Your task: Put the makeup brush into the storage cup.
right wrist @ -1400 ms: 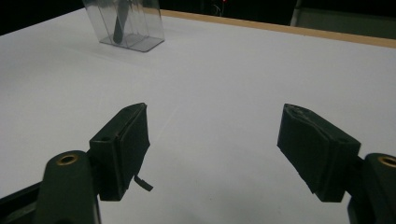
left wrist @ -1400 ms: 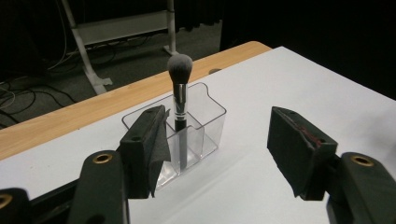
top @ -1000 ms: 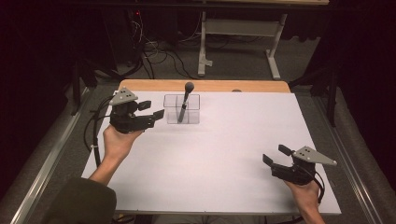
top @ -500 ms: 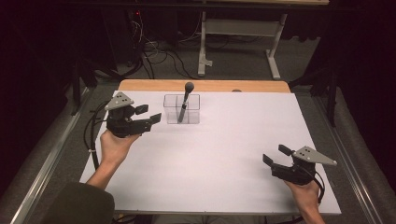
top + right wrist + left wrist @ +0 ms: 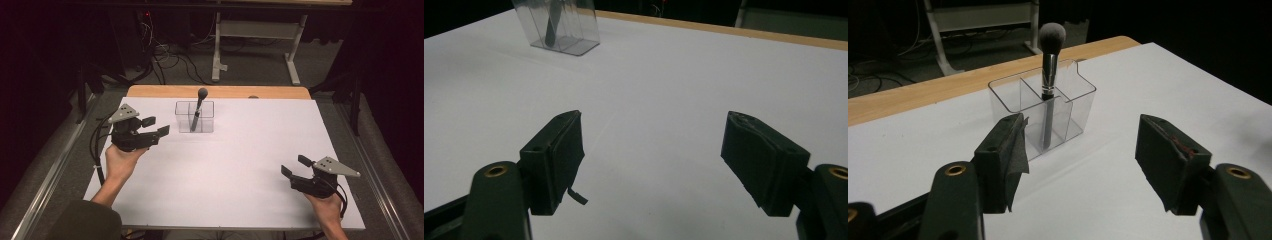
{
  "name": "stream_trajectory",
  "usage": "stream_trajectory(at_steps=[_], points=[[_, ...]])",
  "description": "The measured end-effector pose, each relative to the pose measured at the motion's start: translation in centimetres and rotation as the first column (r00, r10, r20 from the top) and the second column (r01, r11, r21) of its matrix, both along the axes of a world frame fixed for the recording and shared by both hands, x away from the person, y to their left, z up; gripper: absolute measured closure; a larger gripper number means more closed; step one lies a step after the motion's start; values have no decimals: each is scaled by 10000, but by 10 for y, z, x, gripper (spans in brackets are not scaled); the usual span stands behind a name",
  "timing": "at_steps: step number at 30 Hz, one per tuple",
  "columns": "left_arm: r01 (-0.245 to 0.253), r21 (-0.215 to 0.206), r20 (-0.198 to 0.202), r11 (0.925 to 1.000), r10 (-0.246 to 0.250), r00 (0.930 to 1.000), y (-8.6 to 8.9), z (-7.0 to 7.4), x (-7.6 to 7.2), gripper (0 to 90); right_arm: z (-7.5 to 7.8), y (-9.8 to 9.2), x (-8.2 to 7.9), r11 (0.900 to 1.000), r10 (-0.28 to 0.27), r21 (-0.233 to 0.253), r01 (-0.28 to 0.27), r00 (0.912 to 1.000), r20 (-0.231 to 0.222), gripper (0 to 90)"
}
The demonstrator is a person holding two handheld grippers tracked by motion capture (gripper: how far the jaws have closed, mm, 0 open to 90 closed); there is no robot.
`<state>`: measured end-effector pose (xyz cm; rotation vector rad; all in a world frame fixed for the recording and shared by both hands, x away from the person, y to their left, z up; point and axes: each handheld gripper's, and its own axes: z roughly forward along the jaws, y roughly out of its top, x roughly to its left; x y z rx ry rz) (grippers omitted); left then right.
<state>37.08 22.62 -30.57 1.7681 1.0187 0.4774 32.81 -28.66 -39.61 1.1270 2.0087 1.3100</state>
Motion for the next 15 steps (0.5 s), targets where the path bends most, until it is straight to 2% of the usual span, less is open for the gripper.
stream_trajectory(at_steps=[15], points=[[-141,-155,-260,9998,137,9996,6,-12,-2,344,0,0,0,10000,1,1,-1,10000,-14,262]])
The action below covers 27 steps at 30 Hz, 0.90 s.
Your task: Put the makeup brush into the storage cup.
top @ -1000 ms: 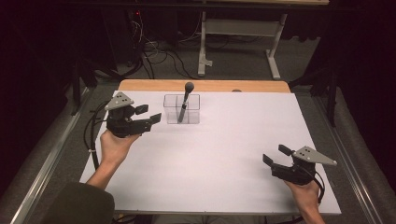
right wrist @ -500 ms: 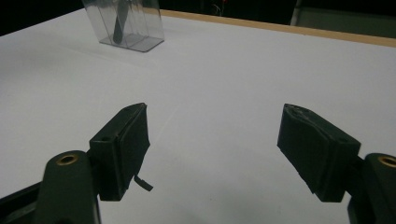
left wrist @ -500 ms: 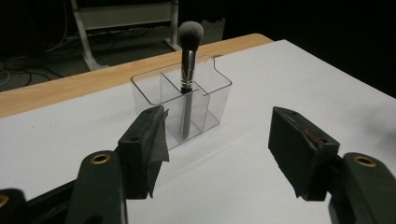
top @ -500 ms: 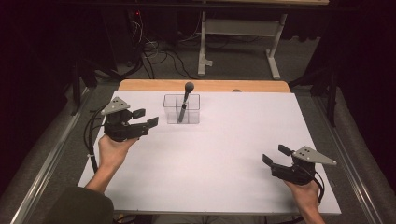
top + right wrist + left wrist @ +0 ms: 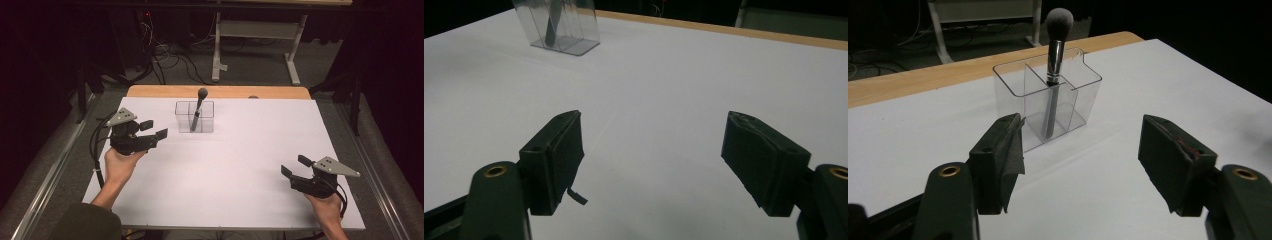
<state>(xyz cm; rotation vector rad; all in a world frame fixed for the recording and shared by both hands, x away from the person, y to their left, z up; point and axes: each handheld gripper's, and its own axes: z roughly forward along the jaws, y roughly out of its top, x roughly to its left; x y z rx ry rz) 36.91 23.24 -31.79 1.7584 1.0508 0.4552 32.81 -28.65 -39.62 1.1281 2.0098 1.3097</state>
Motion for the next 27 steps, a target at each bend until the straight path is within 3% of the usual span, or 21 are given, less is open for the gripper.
stream_trajectory(at_steps=[27], points=[[-382,-450,-529,9983,358,9980,11,-37,2,359,-1,-2,1,10000,-31,53,31,10000,-66,262]])
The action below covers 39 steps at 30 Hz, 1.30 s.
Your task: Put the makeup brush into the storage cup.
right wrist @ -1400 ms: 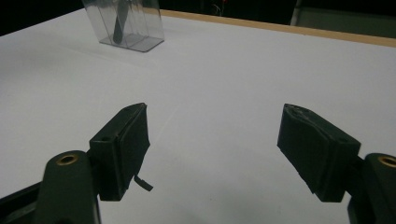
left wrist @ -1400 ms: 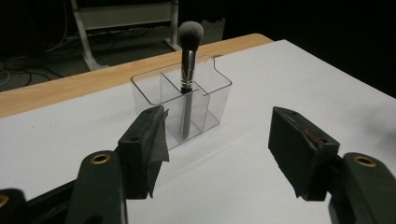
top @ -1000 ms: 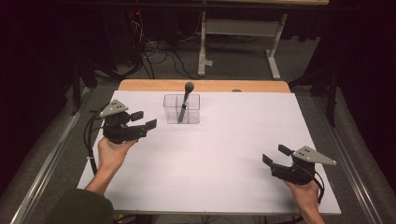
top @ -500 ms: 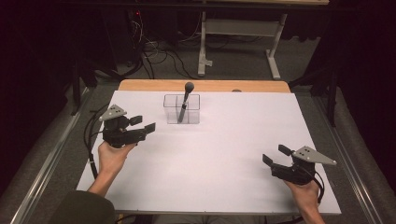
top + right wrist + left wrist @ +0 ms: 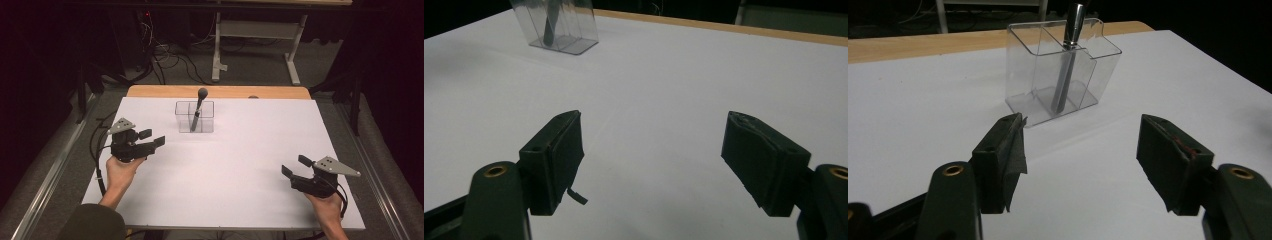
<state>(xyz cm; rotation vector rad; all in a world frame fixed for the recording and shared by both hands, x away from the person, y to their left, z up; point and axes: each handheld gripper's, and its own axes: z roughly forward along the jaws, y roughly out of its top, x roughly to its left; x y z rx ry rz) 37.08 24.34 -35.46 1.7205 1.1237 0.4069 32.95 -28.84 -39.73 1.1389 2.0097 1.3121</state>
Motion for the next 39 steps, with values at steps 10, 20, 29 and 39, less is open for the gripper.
stream_trajectory(at_steps=[10,20,29,39], points=[[-109,-84,-24,9999,108,9999,2,-11,-2,358,0,0,0,10000,50,18,-50,10000,18,261],[-110,-83,-37,9999,109,9999,-1,-20,-3,356,0,0,0,10000,-21,89,21,10000,-19,261],[-268,22,-283,9996,269,9992,-6,-31,-6,365,0,-1,0,9999,-25,131,26,10000,-79,261],[-441,549,-638,9975,476,9968,-9,-44,-6,382,1,-2,-1,9997,31,261,-29,10000,-68,259]])
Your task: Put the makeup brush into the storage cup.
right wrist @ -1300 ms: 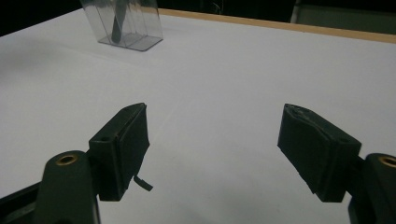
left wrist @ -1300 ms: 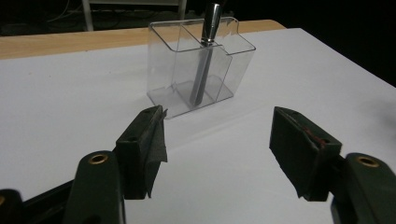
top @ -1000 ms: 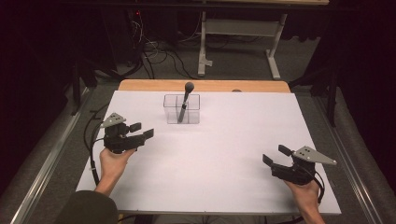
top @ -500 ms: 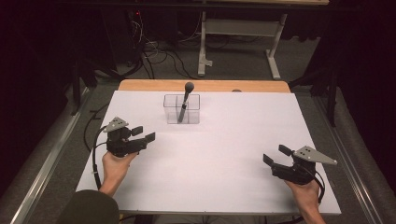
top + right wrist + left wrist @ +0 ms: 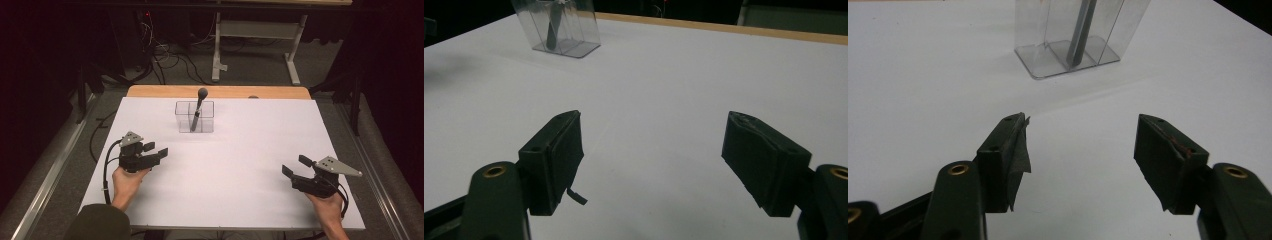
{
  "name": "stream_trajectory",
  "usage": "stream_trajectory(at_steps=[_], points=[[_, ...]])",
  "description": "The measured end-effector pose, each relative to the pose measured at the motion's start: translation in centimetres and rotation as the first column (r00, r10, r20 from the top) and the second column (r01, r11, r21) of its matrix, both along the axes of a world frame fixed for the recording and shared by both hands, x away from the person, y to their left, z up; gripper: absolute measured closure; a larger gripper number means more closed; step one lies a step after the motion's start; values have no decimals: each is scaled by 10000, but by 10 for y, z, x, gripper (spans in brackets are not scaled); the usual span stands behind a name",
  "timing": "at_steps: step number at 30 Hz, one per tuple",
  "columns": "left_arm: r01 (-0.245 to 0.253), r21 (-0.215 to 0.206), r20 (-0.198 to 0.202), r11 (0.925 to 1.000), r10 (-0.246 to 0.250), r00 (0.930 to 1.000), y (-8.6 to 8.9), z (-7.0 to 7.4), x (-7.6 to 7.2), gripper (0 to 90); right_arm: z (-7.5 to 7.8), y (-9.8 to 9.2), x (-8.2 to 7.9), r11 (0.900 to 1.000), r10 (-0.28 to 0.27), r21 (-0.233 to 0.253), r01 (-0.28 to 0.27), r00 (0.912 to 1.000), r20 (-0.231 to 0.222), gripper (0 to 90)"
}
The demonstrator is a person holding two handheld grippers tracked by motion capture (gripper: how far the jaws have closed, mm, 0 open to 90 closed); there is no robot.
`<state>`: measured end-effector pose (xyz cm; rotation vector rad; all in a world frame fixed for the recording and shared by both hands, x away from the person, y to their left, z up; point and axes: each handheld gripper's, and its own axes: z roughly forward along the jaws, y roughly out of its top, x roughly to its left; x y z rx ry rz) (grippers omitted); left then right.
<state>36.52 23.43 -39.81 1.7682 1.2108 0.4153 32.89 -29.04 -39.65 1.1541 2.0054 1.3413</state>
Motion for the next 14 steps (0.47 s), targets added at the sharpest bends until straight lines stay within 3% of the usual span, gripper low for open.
stream_trajectory(at_steps=[14], points=[[-160,116,-56,9998,161,9999,0,-3,2,384,2,-3,-3,10000,-56,-71,57,9999,159,257]])
